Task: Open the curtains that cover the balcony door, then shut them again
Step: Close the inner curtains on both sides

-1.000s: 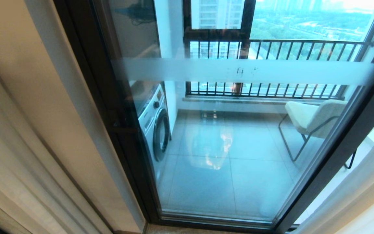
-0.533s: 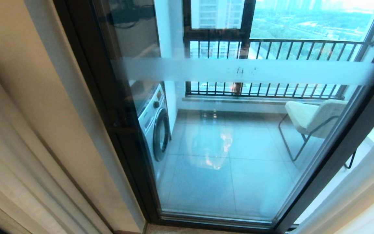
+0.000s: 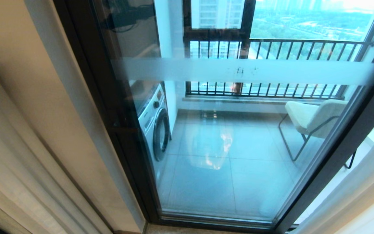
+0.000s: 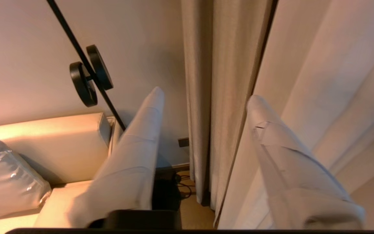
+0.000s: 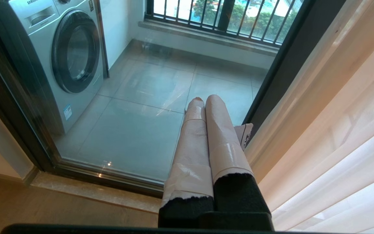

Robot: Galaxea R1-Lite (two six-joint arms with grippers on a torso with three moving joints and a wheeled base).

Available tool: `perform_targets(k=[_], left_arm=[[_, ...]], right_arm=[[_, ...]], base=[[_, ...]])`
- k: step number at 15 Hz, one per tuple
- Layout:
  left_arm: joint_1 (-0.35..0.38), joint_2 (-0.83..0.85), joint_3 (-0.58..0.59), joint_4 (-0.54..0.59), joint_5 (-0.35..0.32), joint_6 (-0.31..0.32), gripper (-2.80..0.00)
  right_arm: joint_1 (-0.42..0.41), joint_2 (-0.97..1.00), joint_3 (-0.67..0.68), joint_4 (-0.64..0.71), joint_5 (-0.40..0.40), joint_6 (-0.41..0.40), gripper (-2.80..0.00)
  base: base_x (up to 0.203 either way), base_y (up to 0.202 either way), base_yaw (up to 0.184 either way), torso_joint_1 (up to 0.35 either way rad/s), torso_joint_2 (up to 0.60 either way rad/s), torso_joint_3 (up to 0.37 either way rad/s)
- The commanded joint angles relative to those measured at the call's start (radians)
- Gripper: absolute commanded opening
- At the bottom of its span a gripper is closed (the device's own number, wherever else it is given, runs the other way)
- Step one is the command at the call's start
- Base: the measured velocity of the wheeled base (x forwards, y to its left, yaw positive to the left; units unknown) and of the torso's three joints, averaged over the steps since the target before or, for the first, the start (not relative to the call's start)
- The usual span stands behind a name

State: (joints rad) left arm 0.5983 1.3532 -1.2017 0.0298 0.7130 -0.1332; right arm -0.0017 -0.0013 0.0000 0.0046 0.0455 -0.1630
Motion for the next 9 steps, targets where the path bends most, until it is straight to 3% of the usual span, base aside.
perform_targets(k=[1, 4, 9], left_arm=[[-0.024, -0.003, -0.001, 0.003, -0.013, -0.002, 0.00], [-0.047, 0.017, -0.039, 0.083, -0.035, -0.008, 0.00], [-0.053, 0.143, -0.239, 0.320, -0.099, -0.076, 0.00]], right_arm=[[0.000, 0.001, 0.000, 0.000, 0.000, -0.001, -2.80], [0.000, 0.001, 0.000, 0.000, 0.000, -0.001, -2.80], [0.000, 0.001, 0.000, 0.000, 0.000, -0.001, -2.80]], base=[[0.000, 0.000, 0.000, 0.000, 0.00, 0.000], [0.000, 0.000, 0.000, 0.000, 0.00, 0.000], [0.000, 0.000, 0.000, 0.000, 0.00, 0.000]])
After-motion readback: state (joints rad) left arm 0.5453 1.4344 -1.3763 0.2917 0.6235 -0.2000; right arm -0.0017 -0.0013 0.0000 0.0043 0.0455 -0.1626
